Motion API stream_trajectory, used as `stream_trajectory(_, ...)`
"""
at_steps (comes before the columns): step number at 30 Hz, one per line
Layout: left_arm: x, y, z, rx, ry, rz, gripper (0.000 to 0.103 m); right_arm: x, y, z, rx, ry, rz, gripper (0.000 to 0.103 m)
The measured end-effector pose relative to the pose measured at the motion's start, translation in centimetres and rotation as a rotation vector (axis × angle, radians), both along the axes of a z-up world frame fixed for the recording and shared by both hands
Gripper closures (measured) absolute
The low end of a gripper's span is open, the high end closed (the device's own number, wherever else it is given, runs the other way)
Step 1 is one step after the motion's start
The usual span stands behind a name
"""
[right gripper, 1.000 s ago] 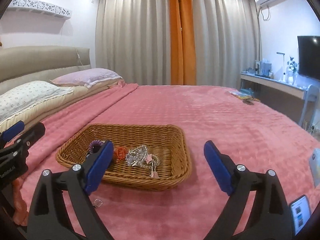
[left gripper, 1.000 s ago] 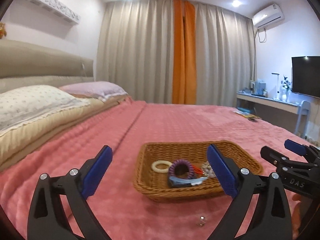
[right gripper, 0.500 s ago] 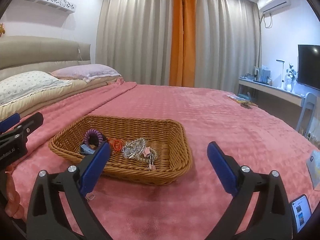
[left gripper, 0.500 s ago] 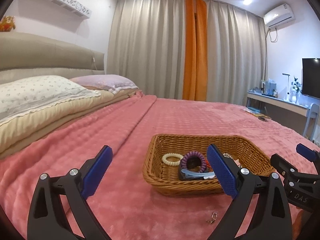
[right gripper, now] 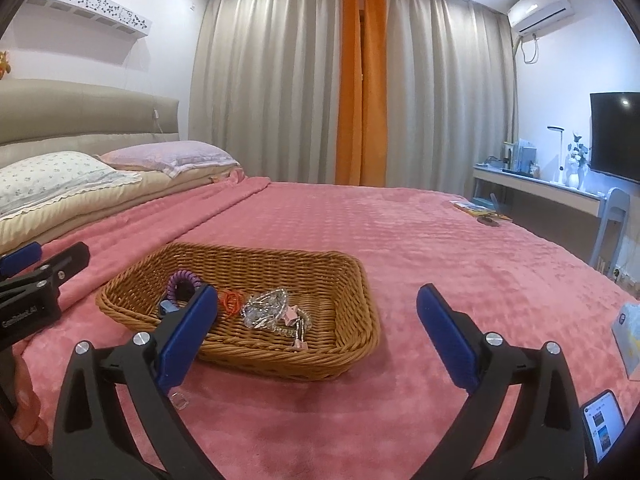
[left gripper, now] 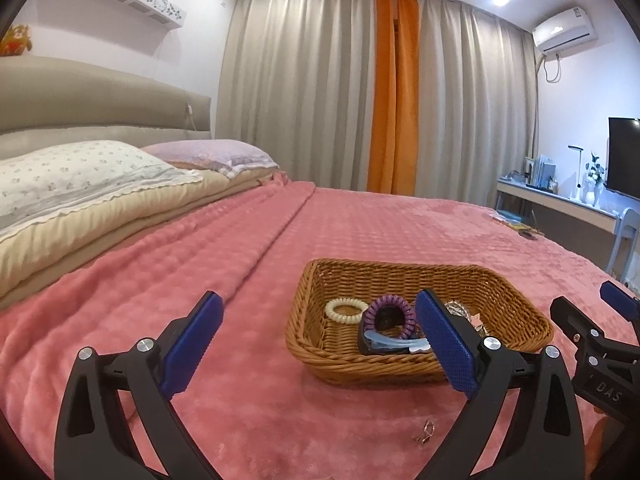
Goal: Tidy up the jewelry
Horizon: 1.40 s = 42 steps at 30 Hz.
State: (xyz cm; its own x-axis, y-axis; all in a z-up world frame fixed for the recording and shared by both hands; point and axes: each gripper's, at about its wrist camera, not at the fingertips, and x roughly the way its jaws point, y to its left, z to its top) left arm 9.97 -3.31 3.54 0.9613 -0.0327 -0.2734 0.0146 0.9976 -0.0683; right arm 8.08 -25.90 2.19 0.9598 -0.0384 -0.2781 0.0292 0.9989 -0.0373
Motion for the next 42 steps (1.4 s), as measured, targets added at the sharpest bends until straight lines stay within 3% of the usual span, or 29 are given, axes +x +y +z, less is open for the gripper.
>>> stream_trajectory(42, 0.2, -0.2, 0.2, 0.015, 0.018, -0.026, 0.008, 0.6, -1.1, 0.1, 0.059, 0.030, 0.005, 0.008)
